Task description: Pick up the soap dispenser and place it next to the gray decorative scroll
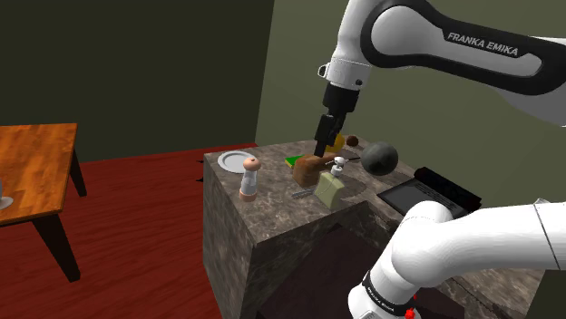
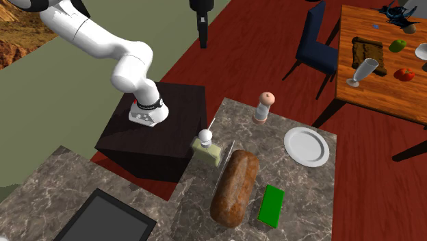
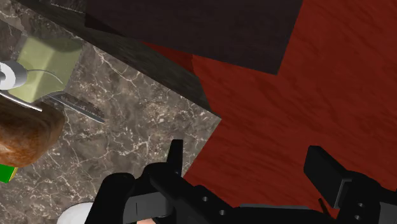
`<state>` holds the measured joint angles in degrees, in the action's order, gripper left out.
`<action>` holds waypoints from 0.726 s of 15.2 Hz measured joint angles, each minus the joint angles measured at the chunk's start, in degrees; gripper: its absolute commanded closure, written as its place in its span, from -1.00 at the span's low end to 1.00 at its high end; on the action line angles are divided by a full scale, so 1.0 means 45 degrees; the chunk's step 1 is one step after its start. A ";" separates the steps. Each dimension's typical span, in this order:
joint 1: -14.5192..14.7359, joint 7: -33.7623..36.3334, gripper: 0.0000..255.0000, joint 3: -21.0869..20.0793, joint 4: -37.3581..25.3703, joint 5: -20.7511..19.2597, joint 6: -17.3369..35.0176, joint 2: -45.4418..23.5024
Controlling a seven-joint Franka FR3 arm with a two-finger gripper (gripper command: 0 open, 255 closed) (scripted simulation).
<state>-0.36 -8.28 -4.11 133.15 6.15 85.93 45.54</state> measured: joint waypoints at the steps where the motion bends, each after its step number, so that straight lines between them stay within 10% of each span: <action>1: 0.0000 0.0000 -1.00 0.0000 0.0000 0.0000 0.0000 0.0000; 11: -0.1083 -0.1285 -1.00 0.1411 0.3504 -0.1575 0.3042 0.1267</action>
<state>-5.23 -14.06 2.24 148.92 -0.94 99.62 51.24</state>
